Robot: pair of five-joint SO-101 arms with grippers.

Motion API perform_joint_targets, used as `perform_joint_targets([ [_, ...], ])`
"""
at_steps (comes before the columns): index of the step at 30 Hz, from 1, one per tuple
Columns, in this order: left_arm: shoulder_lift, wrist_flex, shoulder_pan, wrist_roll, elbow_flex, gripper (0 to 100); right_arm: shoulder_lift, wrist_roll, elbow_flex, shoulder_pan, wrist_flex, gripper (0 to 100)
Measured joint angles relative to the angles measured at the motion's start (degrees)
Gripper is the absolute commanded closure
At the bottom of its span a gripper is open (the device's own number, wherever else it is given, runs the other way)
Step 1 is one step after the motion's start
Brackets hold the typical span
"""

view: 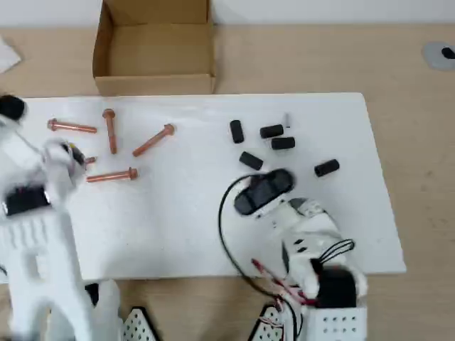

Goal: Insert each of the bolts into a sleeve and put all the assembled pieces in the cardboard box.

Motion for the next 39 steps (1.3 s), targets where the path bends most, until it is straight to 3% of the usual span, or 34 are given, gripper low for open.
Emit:
perform_joint_targets([
  [3,12.8,0.7,-1.9,7.6,-10.4,98,15.6,0.0,-11.5,3.3,0.7,98.7],
  [7,23.1,0.4,-2.2,12.0,-20.9,98,39.5,0.0,-32.1,4.1,6.2,98.7],
  [12,33.6,-4.5,-1.0,16.2,-27.1,95,64.4,0.0,-57.5,3.9,14.7,98.7],
  [16,43.0,-6.1,0.2,19.7,-31.2,91,76.4,0.0,-69.5,0.1,20.0,98.7],
  [25,62.2,-4.7,0.2,24.2,-46.2,91,84.7,-1.8,-72.8,-4.7,21.1,98.7],
  [39,82.2,13.3,-2.2,27.0,-76.8,91,90.1,-3.8,-72.8,-4.8,20.9,98.7],
])
